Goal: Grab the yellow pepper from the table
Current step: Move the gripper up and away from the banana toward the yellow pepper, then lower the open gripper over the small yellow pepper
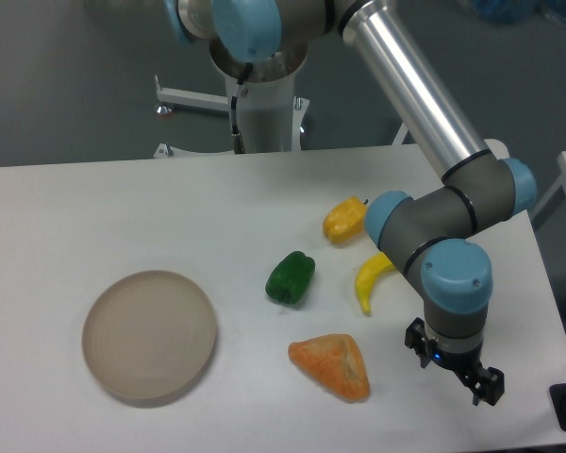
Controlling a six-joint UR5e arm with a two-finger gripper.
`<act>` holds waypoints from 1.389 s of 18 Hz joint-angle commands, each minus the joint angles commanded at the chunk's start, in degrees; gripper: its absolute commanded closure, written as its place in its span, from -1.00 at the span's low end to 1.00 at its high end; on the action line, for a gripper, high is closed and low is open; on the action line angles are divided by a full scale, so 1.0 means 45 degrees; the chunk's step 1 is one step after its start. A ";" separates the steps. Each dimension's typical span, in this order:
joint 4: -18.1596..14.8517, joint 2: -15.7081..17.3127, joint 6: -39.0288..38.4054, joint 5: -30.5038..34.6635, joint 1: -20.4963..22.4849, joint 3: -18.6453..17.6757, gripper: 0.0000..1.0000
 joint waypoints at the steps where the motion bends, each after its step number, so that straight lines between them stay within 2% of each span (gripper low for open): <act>1: 0.0000 0.0000 0.0019 0.0000 0.0000 -0.0019 -1.00; 5: -0.0039 0.0097 0.0020 0.0000 -0.0020 -0.0136 -1.00; 10: -0.0078 0.0721 0.0039 -0.0078 -0.0059 -0.1013 -1.00; 12: -0.0253 0.1189 0.0039 -0.0078 -0.0039 -0.1540 -1.00; 19: -0.1893 0.2829 -0.0605 -0.0547 -0.0039 -0.2693 -1.00; 22: -0.2109 0.3669 -0.0605 -0.0547 -0.0020 -0.3649 -1.00; 25: -0.2440 0.4645 -0.0819 -0.0663 -0.0020 -0.4995 -1.00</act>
